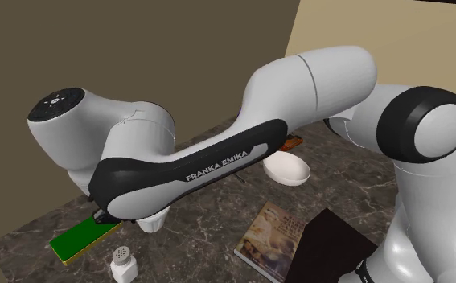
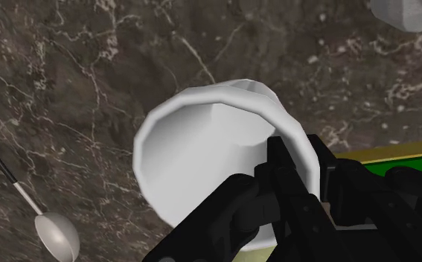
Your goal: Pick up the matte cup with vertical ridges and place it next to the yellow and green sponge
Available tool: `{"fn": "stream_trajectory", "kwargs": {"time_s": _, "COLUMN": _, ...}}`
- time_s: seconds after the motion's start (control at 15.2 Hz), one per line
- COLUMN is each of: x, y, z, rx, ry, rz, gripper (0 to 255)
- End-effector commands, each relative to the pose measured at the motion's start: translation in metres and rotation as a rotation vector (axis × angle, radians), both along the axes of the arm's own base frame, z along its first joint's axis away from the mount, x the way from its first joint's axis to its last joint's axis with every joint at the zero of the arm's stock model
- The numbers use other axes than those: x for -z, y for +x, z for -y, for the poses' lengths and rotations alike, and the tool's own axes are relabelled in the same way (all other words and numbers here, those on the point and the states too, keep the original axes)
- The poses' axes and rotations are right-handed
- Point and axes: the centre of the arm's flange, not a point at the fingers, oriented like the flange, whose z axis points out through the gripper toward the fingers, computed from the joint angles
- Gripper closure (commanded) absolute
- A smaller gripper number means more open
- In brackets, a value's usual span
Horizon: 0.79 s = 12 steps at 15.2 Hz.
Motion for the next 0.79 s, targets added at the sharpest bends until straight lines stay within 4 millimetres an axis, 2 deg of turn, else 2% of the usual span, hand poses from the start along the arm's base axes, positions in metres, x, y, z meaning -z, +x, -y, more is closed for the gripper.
{"fn": "stream_trajectory", "kwargs": {"time_s": 0.0, "x": 0.002, "y": -0.0005, "z": 0.0001, "rx": 0.0, "ry": 0.001, "rz": 0.001, "gripper": 255}}
{"fn": "stream_trajectory", "kwargs": {"time_s": 0.4, "x": 0.002, "y": -0.0005, "z": 0.0001, "rx": 0.0, "ry": 0.001, "rz": 0.001, "gripper": 255}}
{"fn": "stream_trajectory", "kwargs": {"time_s": 0.46, "x": 0.002, "y": -0.0005, "z": 0.0001, "rx": 0.0, "ry": 0.001, "rz": 0.001, "gripper": 0}}
{"fn": "stream_trajectory", "kwargs": {"time_s": 0.73, "x": 0.002, "y": -0.0005, "z": 0.0001, "rx": 0.0, "ry": 0.001, "rz": 0.001, "gripper": 0}}
